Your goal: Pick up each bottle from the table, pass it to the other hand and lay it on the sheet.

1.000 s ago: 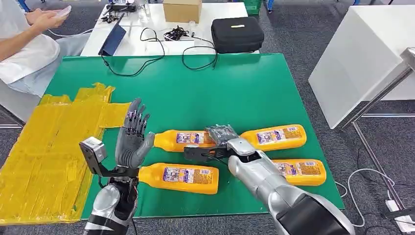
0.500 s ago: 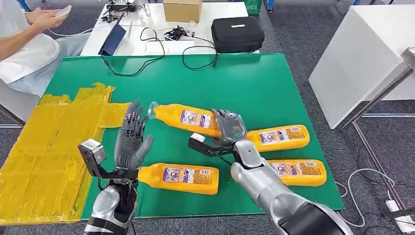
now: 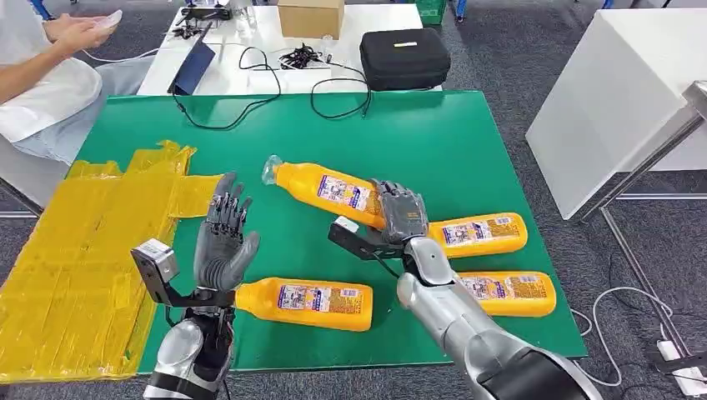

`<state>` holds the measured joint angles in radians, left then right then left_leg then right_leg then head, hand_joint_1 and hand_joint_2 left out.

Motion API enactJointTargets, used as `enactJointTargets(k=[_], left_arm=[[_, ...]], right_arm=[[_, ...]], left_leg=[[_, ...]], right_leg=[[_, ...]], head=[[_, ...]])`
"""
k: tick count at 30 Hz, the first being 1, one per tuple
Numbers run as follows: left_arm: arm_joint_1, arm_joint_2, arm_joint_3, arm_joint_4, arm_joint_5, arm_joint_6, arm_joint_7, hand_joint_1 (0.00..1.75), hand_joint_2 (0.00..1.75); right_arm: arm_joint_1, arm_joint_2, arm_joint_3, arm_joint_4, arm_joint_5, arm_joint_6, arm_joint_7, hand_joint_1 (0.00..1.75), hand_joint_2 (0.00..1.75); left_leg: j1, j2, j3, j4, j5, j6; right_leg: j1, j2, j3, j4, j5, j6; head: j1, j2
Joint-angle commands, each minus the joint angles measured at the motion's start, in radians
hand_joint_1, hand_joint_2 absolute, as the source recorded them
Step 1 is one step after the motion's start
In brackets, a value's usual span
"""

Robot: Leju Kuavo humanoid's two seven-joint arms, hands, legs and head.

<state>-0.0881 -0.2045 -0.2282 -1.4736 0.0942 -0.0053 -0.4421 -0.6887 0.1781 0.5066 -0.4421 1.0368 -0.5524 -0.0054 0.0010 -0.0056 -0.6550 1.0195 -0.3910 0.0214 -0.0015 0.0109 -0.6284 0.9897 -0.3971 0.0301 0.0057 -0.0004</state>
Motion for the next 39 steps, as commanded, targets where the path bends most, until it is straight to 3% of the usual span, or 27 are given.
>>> enactJointTargets(k=[1,7,9,10,14,23,30,39], left_arm=[[0.008,0.023,-0.012,-0.021,-0.014,0.036,-0.011,0.00,1.75],[-0.005,0.045,-0.043,-0.051,-0.073,0.039,0.006,0.00,1.75],[-0.022,0.054,-0.062,-0.054,-0.097,0.030,0.037,0.00,1.75],[-0.052,0.069,-0.091,-0.040,-0.124,0.006,0.133,0.00,1.75],[-0.109,0.071,-0.112,-0.013,-0.112,0.000,0.168,0.00,1.75],[-0.115,0.086,-0.133,-0.029,-0.109,0.009,0.176,0.00,1.75],[-0.121,0.086,-0.136,-0.026,-0.106,0.010,0.176,0.00,1.75],[-0.120,0.093,-0.146,-0.038,-0.076,0.006,0.169,0.00,1.75]], right_arm=[[0.080,-0.005,-0.205,-0.301,-0.130,-0.146,-0.184,1.75,1.75],[0.250,0.014,-0.245,-0.670,-0.341,-0.033,-0.296,1.75,1.75],[0.316,0.026,-0.227,-0.765,-0.411,0.010,-0.335,1.75,1.75],[0.388,0.046,-0.209,-0.849,-0.475,0.036,-0.382,1.75,1.75],[0.497,0.043,-0.121,-0.971,-0.562,0.053,-0.406,1.75,1.75],[0.528,0.033,-0.117,-0.983,-0.686,0.136,-0.439,1.75,1.75],[0.523,0.042,-0.097,-0.958,-0.674,0.141,-0.445,1.75,1.75],[0.469,0.059,-0.007,-0.798,-0.598,0.134,-0.421,1.75,1.75]], left_leg=[[0.000,0.000,0.002,0.000,-0.001,-0.001],[0.000,-0.002,0.006,0.000,-0.003,-0.002],[0.000,-0.002,0.001,-0.001,-0.001,-0.001],[0.001,-0.003,0.004,0.000,-0.002,-0.002],[0.001,-0.005,0.005,0.000,-0.003,-0.002],[0.000,-0.003,0.001,-0.001,-0.001,-0.001],[0.000,-0.002,0.006,-0.001,-0.003,-0.002],[0.000,0.000,0.004,-0.001,-0.002,-0.001]], right_leg=[[0.000,-0.001,0.002,0.000,-0.001,0.000],[0.001,-0.003,0.006,0.000,-0.004,-0.001],[0.000,-0.002,0.002,0.000,-0.001,0.000],[0.001,-0.004,0.005,0.000,-0.003,-0.001],[0.001,-0.006,0.006,0.000,-0.004,-0.001],[0.000,-0.003,0.002,-0.001,-0.001,0.000],[0.001,-0.003,0.006,0.000,-0.003,-0.001],[0.000,-0.001,0.004,-0.001,-0.001,-0.001]], head=[[0.000,0.000],[0.001,0.000],[0.000,0.000],[0.000,0.000],[0.000,0.000],[0.000,0.000],[0.000,0.000],[0.000,0.000]])
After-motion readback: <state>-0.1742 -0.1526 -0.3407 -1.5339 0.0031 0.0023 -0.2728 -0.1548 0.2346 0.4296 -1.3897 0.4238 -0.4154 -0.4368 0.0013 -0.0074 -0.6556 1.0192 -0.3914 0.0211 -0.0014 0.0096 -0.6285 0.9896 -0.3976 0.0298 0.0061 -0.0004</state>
